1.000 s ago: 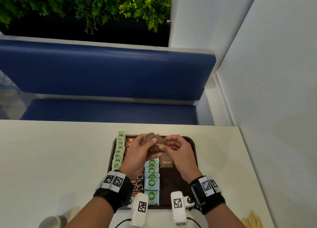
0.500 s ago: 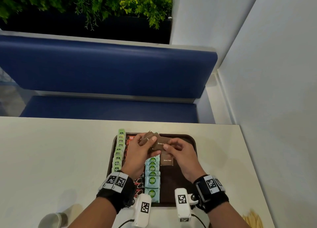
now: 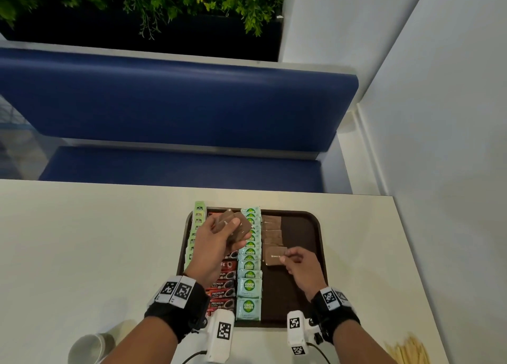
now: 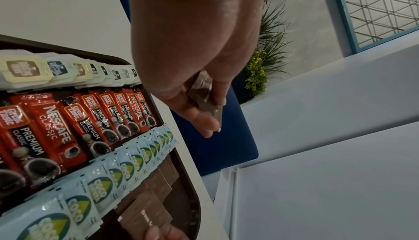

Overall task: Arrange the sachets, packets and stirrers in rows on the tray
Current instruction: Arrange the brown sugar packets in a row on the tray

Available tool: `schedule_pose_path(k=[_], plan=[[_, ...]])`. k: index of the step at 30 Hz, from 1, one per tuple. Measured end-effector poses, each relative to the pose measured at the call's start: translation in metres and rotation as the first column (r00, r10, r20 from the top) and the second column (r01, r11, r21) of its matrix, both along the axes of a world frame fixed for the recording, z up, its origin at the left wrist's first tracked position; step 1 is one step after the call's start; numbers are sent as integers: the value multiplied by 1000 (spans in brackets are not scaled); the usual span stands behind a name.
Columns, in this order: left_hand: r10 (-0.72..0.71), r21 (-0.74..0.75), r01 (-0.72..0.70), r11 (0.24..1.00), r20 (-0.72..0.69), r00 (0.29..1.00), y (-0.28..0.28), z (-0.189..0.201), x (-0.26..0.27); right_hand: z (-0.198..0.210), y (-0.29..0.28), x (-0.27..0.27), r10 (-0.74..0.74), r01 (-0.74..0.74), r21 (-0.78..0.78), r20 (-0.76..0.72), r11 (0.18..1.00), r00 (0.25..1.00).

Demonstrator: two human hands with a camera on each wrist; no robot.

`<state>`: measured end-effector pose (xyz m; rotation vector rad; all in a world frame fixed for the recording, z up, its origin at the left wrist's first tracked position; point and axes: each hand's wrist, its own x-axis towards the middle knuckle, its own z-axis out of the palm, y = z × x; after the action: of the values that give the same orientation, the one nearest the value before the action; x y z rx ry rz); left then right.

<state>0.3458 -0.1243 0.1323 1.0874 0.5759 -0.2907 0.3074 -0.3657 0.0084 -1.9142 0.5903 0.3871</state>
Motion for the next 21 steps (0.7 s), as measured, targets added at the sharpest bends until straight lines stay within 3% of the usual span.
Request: schedule_pose_path(k=[10,21], plan=[[-20,11,20,1000,-3,1000,4,0,-1,-7,16,0,18,-18,-214,-2,977,1000],[-16,27,16,1000,-11,1000,5,1,-3,-5,20,-3,7,-12,-219,-21,976,1000]])
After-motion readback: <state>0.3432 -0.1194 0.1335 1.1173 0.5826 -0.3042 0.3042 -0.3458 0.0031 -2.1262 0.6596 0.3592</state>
